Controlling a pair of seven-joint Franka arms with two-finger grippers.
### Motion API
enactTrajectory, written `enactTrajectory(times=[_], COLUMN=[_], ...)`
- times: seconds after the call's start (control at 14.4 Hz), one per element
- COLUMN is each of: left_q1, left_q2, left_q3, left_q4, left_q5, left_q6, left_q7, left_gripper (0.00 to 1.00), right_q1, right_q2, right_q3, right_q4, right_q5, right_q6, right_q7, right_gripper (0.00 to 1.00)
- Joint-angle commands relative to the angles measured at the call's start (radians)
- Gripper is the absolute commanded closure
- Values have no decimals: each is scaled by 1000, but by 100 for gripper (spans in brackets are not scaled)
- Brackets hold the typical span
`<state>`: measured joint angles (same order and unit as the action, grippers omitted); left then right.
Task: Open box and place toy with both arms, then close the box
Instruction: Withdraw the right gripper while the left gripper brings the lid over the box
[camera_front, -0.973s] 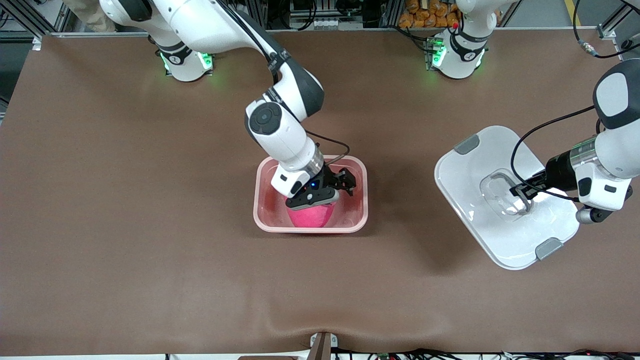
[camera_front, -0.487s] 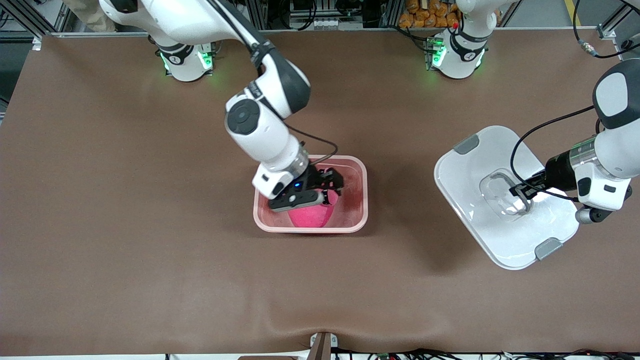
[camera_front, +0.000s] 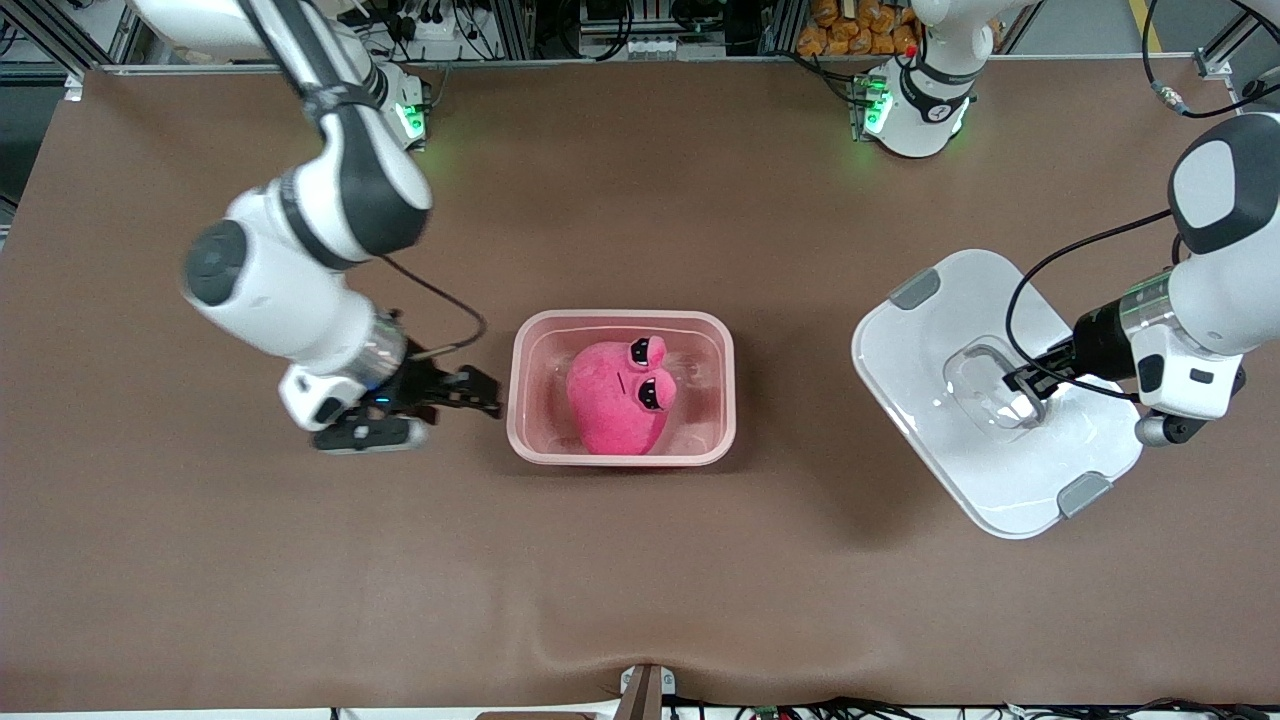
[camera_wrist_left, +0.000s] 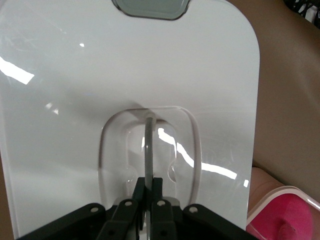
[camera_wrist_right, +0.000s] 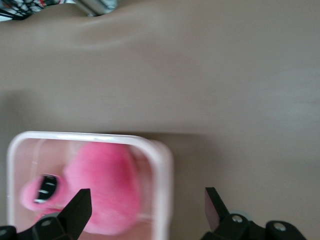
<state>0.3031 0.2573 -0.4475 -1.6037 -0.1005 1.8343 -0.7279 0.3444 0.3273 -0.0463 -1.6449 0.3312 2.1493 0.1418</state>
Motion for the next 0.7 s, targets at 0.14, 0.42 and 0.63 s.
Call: enactTrajectory(times=[0.14, 0.42, 0.63], left_q1=[-117, -231, -315], left_q2=[-7, -4, 16], left_q3=[1, 1, 4], left_q4=[51, 85, 102], left_q5=[-19, -12, -4], left_q6=[-18, -18, -9], left_q7=[-262, -540, -726], left_gripper=[100, 100, 100], right_q1=[-191, -310, -352], right_q2=[-223, -329, -413], right_q3=[19, 19, 19], right_q4=[-147, -141, -138], right_q5=[16, -114, -240], right_q6=[-207, -363, -462], right_q7=[-186, -220, -222], right_gripper=[0, 0, 0])
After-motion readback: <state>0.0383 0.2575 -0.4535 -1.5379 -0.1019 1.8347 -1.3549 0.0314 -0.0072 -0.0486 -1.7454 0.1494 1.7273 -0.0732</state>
